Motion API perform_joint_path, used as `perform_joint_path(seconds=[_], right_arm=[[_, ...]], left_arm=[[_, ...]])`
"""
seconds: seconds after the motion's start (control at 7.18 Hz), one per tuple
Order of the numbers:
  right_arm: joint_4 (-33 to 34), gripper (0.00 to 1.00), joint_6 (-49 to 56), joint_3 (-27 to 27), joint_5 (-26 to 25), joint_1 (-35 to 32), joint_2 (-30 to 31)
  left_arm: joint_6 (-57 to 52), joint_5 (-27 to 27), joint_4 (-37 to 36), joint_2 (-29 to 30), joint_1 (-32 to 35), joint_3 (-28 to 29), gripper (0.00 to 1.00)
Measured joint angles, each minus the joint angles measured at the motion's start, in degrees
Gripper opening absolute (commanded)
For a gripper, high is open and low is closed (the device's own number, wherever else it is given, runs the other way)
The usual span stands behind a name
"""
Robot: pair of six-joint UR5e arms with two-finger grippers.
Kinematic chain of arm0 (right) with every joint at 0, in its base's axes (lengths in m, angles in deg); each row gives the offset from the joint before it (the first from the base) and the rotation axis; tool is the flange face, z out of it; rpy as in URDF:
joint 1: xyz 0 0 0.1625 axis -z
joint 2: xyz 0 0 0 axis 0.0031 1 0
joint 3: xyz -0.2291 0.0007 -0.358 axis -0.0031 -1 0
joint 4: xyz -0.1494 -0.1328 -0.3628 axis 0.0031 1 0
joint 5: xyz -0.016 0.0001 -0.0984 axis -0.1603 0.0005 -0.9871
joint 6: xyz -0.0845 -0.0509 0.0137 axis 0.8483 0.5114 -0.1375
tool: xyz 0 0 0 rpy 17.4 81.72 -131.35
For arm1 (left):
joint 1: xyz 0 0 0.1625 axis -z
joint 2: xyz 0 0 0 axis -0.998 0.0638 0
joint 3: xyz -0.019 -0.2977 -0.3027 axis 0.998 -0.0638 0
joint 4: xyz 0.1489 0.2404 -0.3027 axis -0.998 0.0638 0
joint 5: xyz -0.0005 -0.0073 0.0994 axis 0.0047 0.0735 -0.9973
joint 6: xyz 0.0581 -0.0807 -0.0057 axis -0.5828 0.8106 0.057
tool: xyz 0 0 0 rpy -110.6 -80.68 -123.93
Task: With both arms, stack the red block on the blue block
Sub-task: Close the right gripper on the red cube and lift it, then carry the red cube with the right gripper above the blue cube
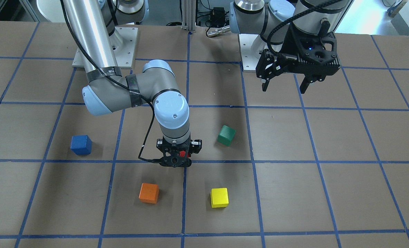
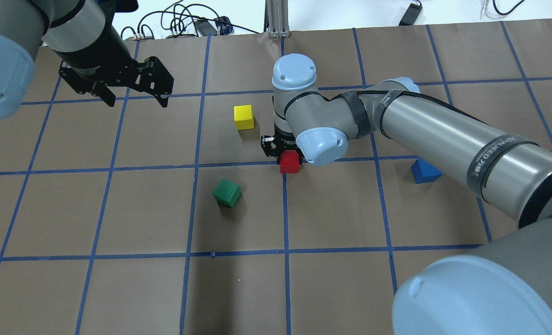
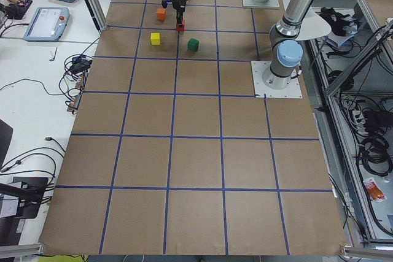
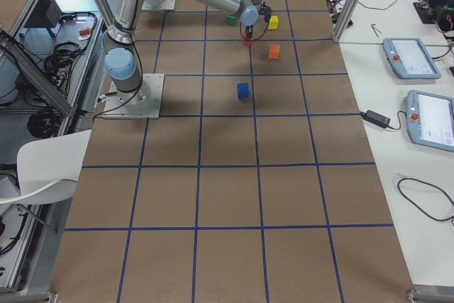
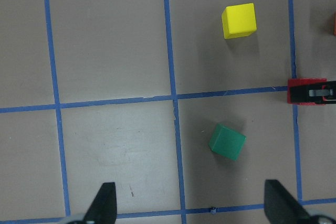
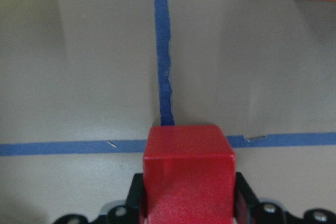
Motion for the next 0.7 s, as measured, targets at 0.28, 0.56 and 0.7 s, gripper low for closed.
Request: perform_joint_path(seconds=[0.28, 0.56, 0.7], right_arm=[[-4.77, 0.00, -0.06, -3.14, -0.56, 0.64, 1.86], [-20.47, 0.00, 0.17, -10.68, -1.01, 3.76, 6.21], [-26.66, 0.00, 0.79, -12.67, -1.16, 6.61, 8.70]], left_arm=[[0.00, 0.08, 0.06, -0.04, 0.00, 0.00, 1.00], [0.00, 0.07, 0.08, -0.06, 0.00, 0.00, 1.00], [0.00, 0.09, 0.07, -0.05, 0.00, 0.00, 1.00]])
